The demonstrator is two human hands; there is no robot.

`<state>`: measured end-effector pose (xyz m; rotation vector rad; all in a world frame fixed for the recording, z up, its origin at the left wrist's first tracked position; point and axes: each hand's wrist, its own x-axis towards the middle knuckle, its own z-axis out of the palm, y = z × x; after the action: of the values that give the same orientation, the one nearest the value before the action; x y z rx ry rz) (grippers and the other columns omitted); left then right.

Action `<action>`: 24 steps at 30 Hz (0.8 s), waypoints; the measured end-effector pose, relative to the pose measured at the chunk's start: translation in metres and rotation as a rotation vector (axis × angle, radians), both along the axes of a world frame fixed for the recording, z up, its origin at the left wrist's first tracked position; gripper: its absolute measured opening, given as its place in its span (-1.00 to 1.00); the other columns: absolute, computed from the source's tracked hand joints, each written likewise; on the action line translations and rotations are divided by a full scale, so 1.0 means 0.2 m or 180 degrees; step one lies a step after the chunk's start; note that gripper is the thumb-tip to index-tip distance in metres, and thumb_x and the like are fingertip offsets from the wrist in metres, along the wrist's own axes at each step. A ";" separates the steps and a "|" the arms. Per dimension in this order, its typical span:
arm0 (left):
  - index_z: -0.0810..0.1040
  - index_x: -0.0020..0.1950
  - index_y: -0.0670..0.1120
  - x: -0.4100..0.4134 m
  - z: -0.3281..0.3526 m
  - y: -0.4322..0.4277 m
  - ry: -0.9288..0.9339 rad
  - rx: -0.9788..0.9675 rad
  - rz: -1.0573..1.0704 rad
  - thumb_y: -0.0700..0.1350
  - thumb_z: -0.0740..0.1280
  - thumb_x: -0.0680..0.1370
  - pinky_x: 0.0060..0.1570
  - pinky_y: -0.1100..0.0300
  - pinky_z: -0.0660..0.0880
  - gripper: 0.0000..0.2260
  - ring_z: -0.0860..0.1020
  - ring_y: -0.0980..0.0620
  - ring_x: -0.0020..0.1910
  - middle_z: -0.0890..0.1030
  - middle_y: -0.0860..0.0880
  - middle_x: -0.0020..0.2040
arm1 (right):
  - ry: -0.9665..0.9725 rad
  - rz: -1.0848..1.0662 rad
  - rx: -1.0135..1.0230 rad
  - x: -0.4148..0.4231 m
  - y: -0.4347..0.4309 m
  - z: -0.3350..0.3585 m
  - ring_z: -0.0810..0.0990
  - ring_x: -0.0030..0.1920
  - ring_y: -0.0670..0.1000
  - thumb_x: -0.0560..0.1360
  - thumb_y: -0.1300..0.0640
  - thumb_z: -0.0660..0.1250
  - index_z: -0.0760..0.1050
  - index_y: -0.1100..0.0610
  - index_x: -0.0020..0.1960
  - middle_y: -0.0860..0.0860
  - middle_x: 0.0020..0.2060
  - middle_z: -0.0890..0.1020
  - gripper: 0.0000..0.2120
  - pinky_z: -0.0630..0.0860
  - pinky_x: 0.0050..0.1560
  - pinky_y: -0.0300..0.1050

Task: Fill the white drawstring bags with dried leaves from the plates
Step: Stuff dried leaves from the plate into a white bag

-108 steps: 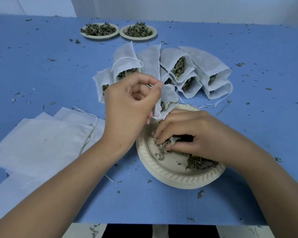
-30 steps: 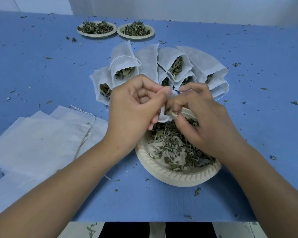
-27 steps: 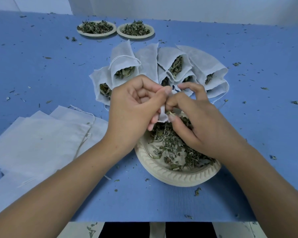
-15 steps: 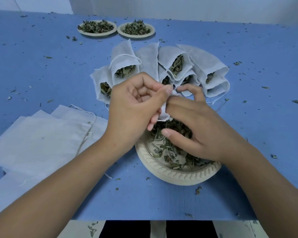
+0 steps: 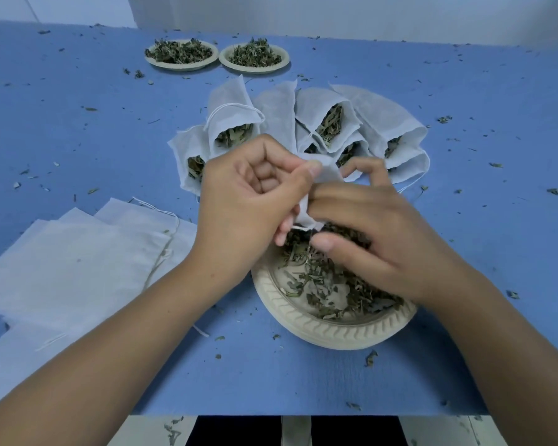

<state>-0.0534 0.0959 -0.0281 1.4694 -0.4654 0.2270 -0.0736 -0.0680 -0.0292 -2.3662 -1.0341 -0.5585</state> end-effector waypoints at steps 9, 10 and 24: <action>0.49 -0.25 -0.11 0.05 -0.01 0.00 0.0217 -0.0140 0.0333 -0.24 0.39 0.54 -0.64 0.36 0.31 -0.81 0.37 0.19 -0.65 0.47 0.12 -0.56 | 0.2634 -0.0306 0.0356 0.01 -0.20 0.07 0.54 -0.45 0.11 0.52 -0.22 0.22 0.63 0.12 -0.37 0.10 -0.43 0.64 -0.49 0.49 -0.35 -0.18; 0.49 -0.25 -0.11 0.05 -0.01 0.00 0.0214 -0.0139 0.0328 -0.24 0.39 0.54 -0.64 0.36 0.31 -0.81 0.37 0.19 -0.65 0.47 0.12 -0.56 | 0.2633 -0.0182 0.0300 0.00 -0.17 0.07 0.57 -0.41 0.02 0.53 -0.18 0.27 0.64 0.10 -0.31 0.04 -0.38 0.66 -0.57 0.49 -0.31 -0.24; 0.49 -0.24 -0.11 0.05 -0.01 0.01 0.0159 -0.0128 0.0278 -0.24 0.39 0.55 -0.64 0.35 0.32 -0.82 0.37 0.19 -0.65 0.47 0.12 -0.55 | 0.1766 -0.0510 -0.0203 0.04 -0.15 0.06 0.60 -0.06 -0.10 0.35 0.20 0.53 0.66 0.12 -0.05 -0.06 -0.12 0.67 -0.82 0.47 0.06 -0.22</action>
<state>-0.0436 0.0989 -0.0304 1.4542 -0.3550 0.2670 -0.0665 -0.0986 -0.0177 -2.4594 -0.6211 0.0891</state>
